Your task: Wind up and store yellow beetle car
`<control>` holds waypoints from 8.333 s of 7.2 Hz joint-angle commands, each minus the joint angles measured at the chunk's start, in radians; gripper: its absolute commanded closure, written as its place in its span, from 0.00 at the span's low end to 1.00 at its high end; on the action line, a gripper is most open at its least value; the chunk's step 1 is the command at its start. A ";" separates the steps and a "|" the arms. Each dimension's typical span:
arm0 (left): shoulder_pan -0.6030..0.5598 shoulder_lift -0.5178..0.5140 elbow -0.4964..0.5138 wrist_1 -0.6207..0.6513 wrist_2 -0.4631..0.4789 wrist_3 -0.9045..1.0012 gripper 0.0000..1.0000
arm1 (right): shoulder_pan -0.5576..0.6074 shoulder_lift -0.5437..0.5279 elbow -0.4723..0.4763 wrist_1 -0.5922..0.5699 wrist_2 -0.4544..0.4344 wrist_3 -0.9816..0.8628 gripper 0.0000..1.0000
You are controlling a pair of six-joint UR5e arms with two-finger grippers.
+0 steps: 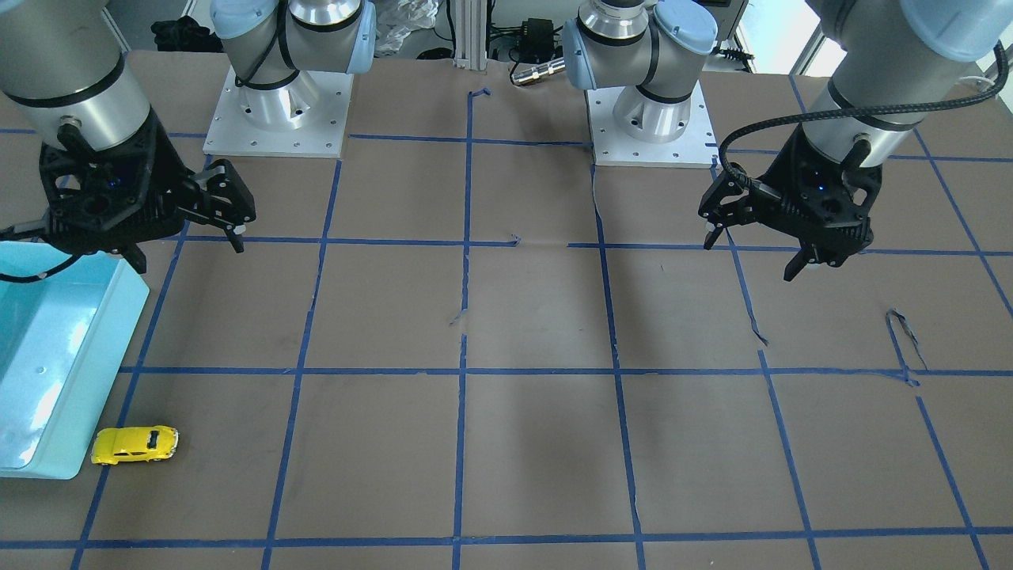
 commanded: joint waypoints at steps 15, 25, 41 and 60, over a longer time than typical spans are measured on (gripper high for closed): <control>-0.155 0.025 0.008 0.010 0.038 -0.318 0.00 | -0.202 0.407 0.184 -0.701 -0.021 -1.339 0.00; -0.155 0.023 0.008 0.013 0.037 -0.316 0.00 | -0.202 0.416 0.187 -0.698 0.016 -1.321 0.98; -0.154 0.034 0.008 0.013 0.041 -0.304 0.00 | -0.545 0.247 0.256 -0.510 0.005 -1.445 0.99; -0.152 0.039 0.008 0.013 0.043 -0.304 0.00 | -0.268 -0.148 0.032 0.127 0.033 -0.836 0.00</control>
